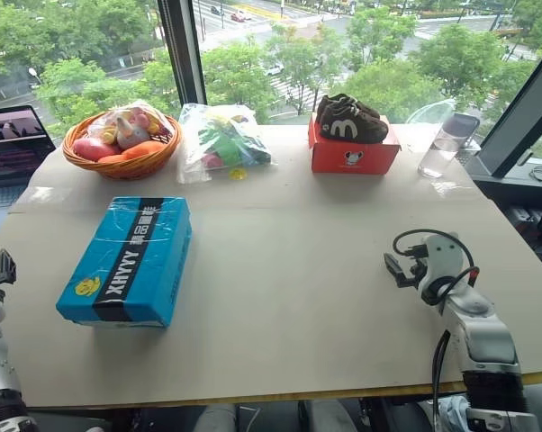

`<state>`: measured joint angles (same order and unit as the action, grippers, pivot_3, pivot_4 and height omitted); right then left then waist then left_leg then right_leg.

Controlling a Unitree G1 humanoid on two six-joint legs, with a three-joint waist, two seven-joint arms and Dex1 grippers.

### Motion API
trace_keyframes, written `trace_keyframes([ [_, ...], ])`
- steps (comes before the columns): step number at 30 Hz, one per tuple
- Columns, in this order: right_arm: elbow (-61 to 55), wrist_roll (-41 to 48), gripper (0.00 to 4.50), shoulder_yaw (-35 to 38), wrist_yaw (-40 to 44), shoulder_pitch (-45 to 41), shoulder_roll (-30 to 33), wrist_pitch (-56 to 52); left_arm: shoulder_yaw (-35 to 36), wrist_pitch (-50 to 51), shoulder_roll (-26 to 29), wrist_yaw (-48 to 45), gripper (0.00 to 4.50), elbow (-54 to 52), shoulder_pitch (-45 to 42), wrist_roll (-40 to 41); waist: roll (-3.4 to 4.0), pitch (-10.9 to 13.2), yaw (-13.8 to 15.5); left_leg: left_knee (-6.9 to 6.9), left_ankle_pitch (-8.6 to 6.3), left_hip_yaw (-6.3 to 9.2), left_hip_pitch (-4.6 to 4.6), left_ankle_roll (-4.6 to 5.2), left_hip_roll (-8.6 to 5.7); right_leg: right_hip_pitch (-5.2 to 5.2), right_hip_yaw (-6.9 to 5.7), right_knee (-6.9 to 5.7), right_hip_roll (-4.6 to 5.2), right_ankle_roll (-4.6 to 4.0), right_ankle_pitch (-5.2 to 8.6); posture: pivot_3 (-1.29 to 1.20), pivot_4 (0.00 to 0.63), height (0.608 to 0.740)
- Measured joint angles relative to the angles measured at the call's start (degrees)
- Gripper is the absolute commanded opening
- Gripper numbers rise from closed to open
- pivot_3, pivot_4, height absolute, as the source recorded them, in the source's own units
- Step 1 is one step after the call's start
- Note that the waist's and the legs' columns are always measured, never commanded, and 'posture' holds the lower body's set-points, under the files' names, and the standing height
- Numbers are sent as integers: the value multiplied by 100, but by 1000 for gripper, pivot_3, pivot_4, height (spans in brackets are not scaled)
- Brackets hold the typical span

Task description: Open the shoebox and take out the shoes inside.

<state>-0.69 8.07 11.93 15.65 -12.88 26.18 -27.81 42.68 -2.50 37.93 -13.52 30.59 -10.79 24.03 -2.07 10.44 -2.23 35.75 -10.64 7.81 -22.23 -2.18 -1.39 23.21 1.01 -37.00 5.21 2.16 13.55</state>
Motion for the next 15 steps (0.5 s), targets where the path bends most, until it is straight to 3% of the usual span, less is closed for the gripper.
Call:
trace_keyframes([
  [3, 6, 0, 4500, 8, 0, 0, 0, -4, -33, 73, 1, -119, 4443, -29, 1, 40, 0, 0, 0, 0, 0, -1, 0, 0, 0, 0, 0, 0, 0, 0, 0, 0, 150, 740],
  [6, 10, 11, 4500, 9, 72, -2, 13, -10, -465, 296, 125, -864, 4443, -51, 29, 67, 1, 0, 17, 0, 0, -2, -2, 0, 0, 0, -1, 0, -1, 0, 0, 0, 150, 740],
  [7, 3, 21, 3977, -30, 207, -2, 74, -19, -712, 408, 247, -1324, 4500, -83, 80, 71, 1, 1, 17, 0, 0, -4, -3, 0, 0, 0, -1, 1, -1, 0, 0, 0, 150, 740],
  [11, -384, 374, 2847, -314, 1029, -4, 295, -69, -1398, 454, 766, -2928, 3454, -336, 343, 31, 14, 9, -40, -9, -1, -14, -6, 0, 9, 6, 2, 12, -1, -4, -1, 0, 150, 740],
  [12, -578, 499, 2313, -484, 1345, -29, 399, -125, -1621, 328, 954, -3363, 2897, -368, 410, -70, 21, 13, -64, -13, -1, -19, -5, 1, 14, 9, 4, 13, -2, -6, -2, 0, 150, 740],
  [15, -903, 702, 1306, -952, 2088, -296, 635, -268, -1964, 122, 1320, -4172, 1665, -247, 375, -274, 27, 17, -74, -17, -1, -23, -4, 1, 23, 15, 3, 14, -7, -12, -3, 0, 150, 740],
])
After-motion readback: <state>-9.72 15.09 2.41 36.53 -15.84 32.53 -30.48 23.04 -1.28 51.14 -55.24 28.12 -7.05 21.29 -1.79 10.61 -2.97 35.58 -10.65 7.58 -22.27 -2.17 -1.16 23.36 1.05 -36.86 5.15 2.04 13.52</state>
